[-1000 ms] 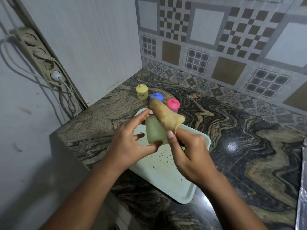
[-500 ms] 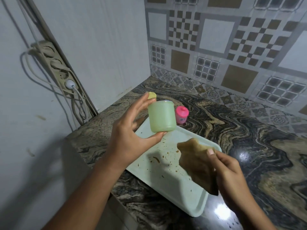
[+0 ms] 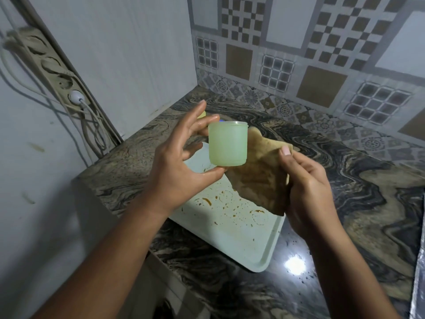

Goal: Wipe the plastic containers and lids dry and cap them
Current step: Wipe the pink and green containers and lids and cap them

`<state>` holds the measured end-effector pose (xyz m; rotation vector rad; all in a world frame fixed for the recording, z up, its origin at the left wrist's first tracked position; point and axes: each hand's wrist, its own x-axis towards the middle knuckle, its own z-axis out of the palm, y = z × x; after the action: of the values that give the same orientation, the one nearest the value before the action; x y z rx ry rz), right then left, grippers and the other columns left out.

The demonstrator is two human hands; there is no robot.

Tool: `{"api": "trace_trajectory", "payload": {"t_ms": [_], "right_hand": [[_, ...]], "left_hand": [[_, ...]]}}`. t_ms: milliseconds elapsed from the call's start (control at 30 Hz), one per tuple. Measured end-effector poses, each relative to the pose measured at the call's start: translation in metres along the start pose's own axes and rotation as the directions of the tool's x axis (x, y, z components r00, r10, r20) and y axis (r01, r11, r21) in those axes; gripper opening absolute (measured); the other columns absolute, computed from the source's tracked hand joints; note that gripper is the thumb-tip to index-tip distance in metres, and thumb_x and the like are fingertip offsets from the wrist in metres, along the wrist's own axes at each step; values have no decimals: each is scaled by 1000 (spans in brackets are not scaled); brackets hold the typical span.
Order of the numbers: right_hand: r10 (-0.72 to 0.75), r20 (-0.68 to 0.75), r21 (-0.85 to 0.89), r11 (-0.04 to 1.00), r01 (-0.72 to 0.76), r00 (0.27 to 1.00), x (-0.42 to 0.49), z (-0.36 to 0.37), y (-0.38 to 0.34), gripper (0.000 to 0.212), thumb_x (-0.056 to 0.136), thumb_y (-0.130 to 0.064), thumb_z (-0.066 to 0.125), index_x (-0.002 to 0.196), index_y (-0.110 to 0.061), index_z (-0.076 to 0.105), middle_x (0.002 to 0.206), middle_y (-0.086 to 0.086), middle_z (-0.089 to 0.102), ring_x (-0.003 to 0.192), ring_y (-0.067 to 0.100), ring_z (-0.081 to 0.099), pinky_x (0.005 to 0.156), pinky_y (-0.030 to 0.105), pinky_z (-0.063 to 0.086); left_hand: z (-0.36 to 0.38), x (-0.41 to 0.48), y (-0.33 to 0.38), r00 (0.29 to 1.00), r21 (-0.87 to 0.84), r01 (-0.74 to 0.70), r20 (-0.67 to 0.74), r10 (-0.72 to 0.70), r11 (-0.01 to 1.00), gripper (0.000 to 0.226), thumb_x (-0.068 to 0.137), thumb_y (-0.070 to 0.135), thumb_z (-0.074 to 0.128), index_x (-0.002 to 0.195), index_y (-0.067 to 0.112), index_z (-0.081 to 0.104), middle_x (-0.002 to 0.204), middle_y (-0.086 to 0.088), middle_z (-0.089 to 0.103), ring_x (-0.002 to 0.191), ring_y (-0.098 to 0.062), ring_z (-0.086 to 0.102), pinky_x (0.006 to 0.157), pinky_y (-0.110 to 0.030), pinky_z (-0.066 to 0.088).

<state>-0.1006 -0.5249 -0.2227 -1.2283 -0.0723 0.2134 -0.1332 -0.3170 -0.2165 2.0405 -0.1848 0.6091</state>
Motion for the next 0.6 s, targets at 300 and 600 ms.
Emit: {"api": "trace_trajectory", "payload": {"t_ms": [300, 600], "right_hand": [[-115, 26, -143, 983, 118, 993, -3, -1, 6, 47, 99, -35, 55, 92, 11, 62, 67, 41, 46, 60, 48, 51, 40, 73, 37], [-29, 22, -240, 970, 33, 999, 3, -31, 35, 65, 104, -37, 54, 92, 26, 48, 60, 19, 44, 44, 23, 36, 35, 27, 34]], "left_hand": [[12, -9, -15, 995, -46, 12, 95, -7, 999, 98, 68, 0, 87, 150, 17, 36, 147, -3, 52, 136, -18, 50, 101, -50, 52], [42, -20, -21, 921, -106, 250, 334, -202, 962, 110, 61, 40, 93, 153, 34, 32, 152, 24, 41, 142, 1, 37, 115, -26, 35]]}}
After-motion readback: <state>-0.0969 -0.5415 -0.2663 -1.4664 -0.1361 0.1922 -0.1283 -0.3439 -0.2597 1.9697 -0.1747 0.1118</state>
